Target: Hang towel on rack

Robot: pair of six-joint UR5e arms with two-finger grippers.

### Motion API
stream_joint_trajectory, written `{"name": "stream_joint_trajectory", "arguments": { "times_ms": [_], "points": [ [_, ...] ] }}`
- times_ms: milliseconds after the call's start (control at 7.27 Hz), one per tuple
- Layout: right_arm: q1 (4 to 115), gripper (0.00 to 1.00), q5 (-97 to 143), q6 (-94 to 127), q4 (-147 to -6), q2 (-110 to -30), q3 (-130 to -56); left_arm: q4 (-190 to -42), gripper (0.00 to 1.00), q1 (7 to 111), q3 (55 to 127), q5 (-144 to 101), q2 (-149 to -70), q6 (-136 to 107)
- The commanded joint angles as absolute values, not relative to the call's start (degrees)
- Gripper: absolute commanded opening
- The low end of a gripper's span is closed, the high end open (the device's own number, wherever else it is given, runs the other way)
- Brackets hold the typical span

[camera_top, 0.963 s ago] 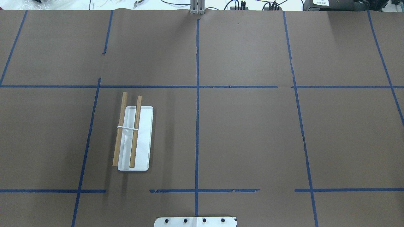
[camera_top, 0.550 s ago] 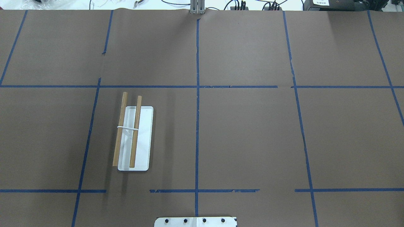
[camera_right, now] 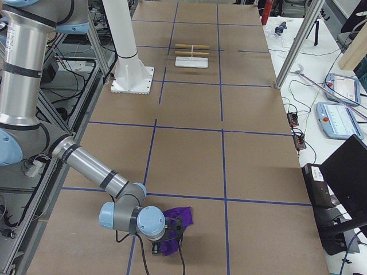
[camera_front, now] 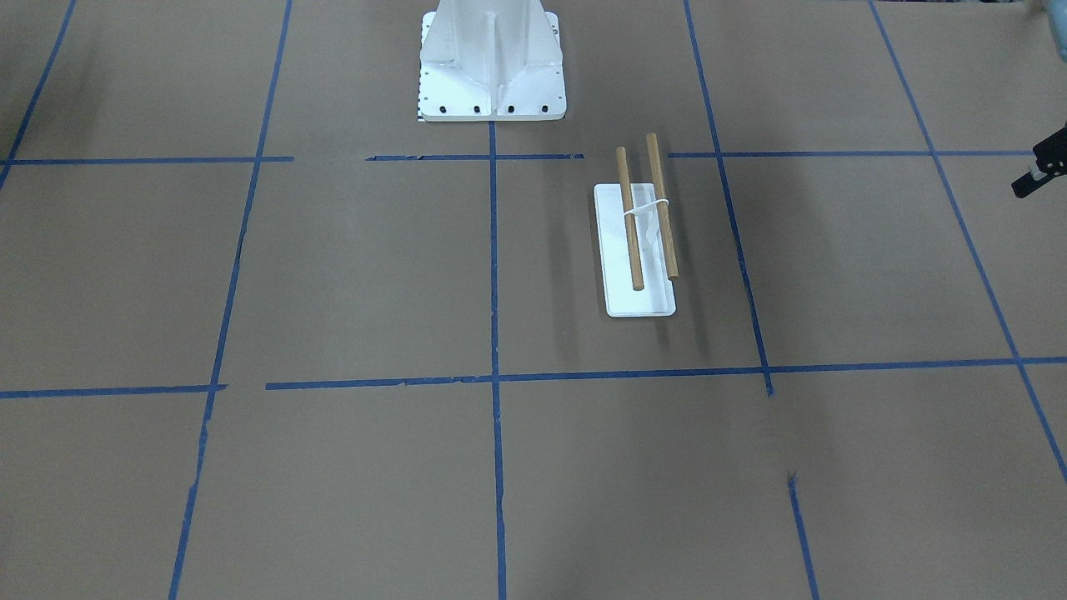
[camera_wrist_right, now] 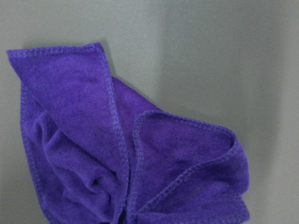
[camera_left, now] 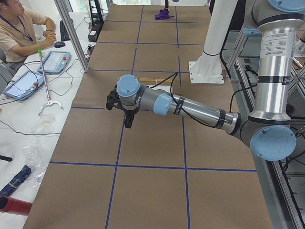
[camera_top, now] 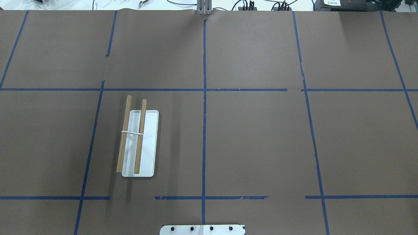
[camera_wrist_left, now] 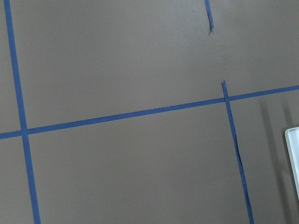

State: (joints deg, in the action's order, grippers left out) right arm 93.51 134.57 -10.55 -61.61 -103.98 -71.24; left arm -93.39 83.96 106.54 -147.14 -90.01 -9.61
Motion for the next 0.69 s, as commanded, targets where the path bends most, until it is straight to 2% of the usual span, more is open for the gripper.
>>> {"name": "stream_joint_trajectory", "arguments": {
  "times_ms": [0, 138, 275, 413, 550],
  "points": [
    [93.5, 0.87, 134.6, -9.8, -61.6, -104.1, -69.5, -93.4, 1.00, 83.9, 106.8, -147.1, -90.0, -9.8],
    [93.5, 0.67, 134.6, -9.8, -61.6, -104.4, -68.7, -93.4, 1.00, 83.9, 106.7, -147.2, -90.0, -9.8],
    [93.5, 0.30, 134.6, -9.8, -61.6, -104.3, -68.6, -93.4, 1.00, 83.9, 106.6, -147.1, -90.0, -9.8],
    [93.5, 0.00, 134.5, -9.7, -61.6, -103.7, -69.1, -93.4, 1.00, 83.9, 106.6, -147.1, -89.9, -9.8],
    [93.5, 0.00, 134.5, -9.8, -61.5, -103.6, -69.2, -93.4, 1.00, 83.9, 106.5, -147.1, -89.8, -9.8]
  ]
}}
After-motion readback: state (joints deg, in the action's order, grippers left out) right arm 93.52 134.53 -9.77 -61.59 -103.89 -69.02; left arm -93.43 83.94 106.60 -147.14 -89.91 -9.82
